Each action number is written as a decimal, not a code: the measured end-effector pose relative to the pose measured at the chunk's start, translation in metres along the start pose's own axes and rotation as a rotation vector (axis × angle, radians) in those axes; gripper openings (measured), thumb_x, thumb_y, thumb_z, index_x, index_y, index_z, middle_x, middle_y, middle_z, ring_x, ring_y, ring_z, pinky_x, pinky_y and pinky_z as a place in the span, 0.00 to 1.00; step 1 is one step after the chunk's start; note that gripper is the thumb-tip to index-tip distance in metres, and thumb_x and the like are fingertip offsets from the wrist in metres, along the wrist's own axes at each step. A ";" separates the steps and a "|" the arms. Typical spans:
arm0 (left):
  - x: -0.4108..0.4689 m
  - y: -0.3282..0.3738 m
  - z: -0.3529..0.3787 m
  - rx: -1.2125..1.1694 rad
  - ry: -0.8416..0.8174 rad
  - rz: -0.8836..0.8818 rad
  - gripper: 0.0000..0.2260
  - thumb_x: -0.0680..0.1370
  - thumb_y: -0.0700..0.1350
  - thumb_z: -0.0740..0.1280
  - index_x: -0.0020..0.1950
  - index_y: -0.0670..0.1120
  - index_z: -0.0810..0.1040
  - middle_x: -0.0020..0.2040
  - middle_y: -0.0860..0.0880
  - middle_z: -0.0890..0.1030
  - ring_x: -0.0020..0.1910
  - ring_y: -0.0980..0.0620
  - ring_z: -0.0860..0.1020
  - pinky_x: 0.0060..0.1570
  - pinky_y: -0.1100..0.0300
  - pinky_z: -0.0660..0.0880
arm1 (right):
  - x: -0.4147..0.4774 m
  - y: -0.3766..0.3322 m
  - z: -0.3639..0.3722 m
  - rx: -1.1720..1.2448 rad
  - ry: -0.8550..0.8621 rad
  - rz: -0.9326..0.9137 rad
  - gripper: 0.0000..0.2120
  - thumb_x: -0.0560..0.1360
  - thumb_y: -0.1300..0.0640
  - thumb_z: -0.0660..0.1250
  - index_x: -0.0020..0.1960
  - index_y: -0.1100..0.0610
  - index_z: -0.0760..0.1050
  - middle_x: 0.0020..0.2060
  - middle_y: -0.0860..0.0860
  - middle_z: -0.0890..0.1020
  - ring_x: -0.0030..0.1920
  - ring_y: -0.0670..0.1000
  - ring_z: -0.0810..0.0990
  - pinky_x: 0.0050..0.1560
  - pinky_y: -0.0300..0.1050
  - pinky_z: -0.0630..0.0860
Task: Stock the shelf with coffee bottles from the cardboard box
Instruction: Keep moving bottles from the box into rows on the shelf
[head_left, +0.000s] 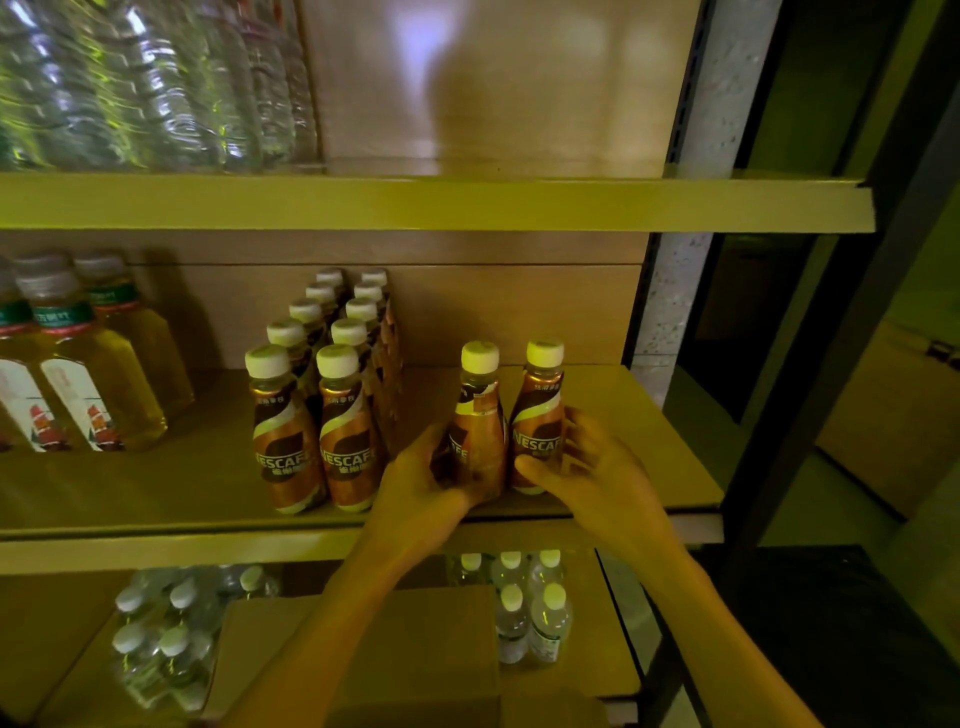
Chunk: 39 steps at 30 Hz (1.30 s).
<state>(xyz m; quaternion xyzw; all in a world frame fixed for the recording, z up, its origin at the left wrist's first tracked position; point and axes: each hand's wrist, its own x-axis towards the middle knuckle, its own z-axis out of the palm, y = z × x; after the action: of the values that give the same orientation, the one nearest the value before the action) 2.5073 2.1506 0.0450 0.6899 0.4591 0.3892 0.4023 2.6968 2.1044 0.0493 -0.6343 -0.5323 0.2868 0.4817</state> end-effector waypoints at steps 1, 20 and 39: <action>-0.001 0.000 0.001 0.022 0.023 -0.001 0.28 0.68 0.46 0.80 0.65 0.58 0.74 0.54 0.62 0.81 0.55 0.62 0.79 0.49 0.68 0.72 | -0.002 0.000 0.002 -0.021 0.015 -0.015 0.36 0.68 0.46 0.78 0.72 0.44 0.68 0.63 0.40 0.78 0.63 0.42 0.76 0.62 0.43 0.74; 0.016 0.005 0.033 0.289 0.329 -0.068 0.29 0.64 0.57 0.80 0.59 0.47 0.76 0.53 0.49 0.82 0.52 0.48 0.81 0.47 0.55 0.79 | 0.016 0.010 0.016 -0.034 0.048 -0.009 0.29 0.74 0.54 0.74 0.71 0.45 0.67 0.54 0.39 0.79 0.56 0.43 0.79 0.52 0.41 0.77; 0.184 -0.009 0.055 0.151 0.369 -0.140 0.24 0.69 0.44 0.80 0.62 0.41 0.79 0.59 0.41 0.81 0.60 0.41 0.79 0.57 0.48 0.79 | 0.189 0.011 0.039 -0.234 0.046 0.046 0.26 0.74 0.61 0.70 0.70 0.57 0.68 0.60 0.56 0.80 0.59 0.58 0.80 0.43 0.41 0.75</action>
<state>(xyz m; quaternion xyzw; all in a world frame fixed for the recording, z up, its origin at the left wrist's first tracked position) 2.6046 2.3162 0.0470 0.6015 0.5998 0.4444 0.2845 2.7181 2.2965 0.0528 -0.7046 -0.5364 0.2188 0.4097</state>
